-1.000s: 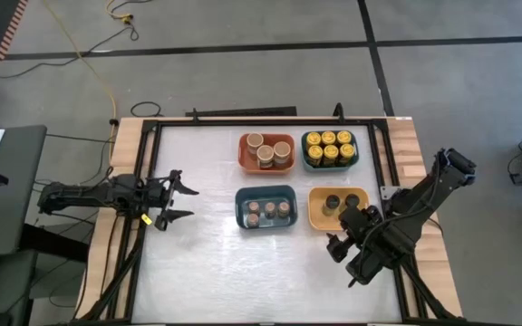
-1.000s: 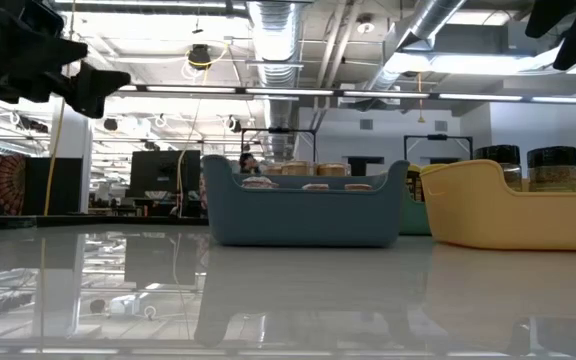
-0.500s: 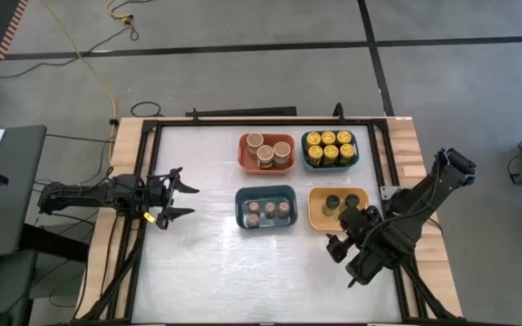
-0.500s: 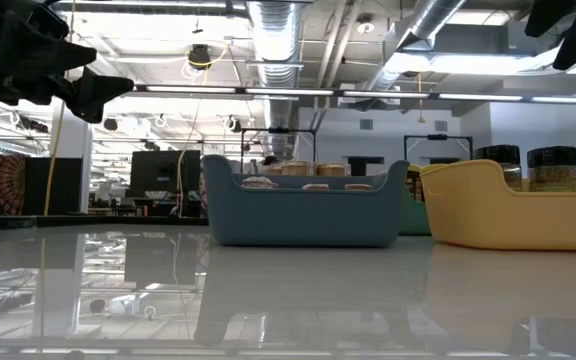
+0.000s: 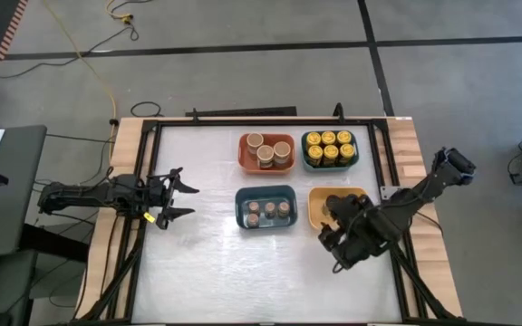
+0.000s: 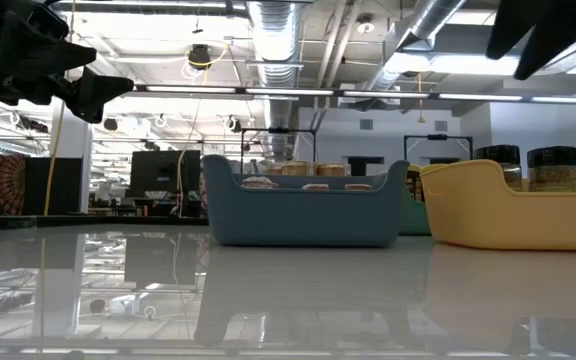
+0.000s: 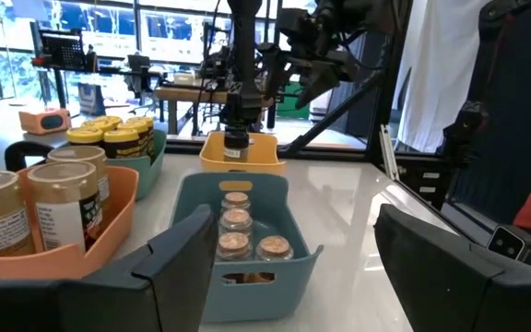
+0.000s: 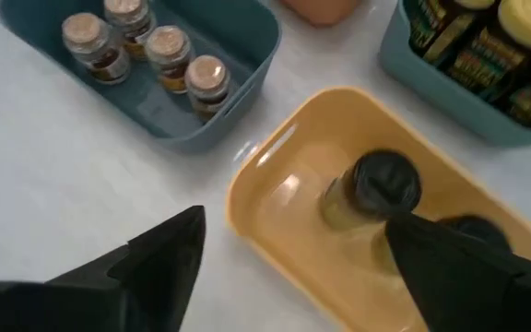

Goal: Sort spices by type
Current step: Return to Home Position

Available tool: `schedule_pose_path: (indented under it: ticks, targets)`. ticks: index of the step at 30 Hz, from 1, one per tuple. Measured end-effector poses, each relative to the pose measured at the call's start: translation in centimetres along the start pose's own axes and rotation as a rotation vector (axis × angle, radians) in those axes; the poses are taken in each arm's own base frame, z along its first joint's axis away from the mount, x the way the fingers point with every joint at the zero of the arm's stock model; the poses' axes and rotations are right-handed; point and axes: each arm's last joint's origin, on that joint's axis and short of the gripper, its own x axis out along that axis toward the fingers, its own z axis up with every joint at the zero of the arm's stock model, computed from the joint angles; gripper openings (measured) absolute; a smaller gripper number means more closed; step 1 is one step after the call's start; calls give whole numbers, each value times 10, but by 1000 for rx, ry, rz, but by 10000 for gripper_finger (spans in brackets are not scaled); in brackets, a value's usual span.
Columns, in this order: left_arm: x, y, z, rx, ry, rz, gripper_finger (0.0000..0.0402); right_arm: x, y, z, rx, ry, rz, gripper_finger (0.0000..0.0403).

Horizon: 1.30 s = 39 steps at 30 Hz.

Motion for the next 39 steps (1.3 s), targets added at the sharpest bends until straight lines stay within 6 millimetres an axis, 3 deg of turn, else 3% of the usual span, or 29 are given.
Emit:
schedule_pose_path:
  ticks: [6, 15, 19, 26, 31, 39]
  targets:
    - [0, 0, 0, 0, 0, 0, 282, 12, -4, 16, -63, 0, -48, 304]
    - [0, 0, 0, 0, 0, 0, 282, 28, -12, 39, -114, -36, -128, 168]
    - [0, 0, 0, 0, 0, 0, 282, 37, -18, 53, -67, -55, -168, 115]
    - [0, 0, 0, 0, 1, 0, 282, 53, -24, 80, 47, -158, -205, 56]
    - [0, 0, 0, 0, 1, 0, 282, 65, -19, 101, -61, -201, -130, 14]
    - [0, 0, 0, 0, 1, 0, 282, 117, -13, 113, -258, -262, 283, 18]
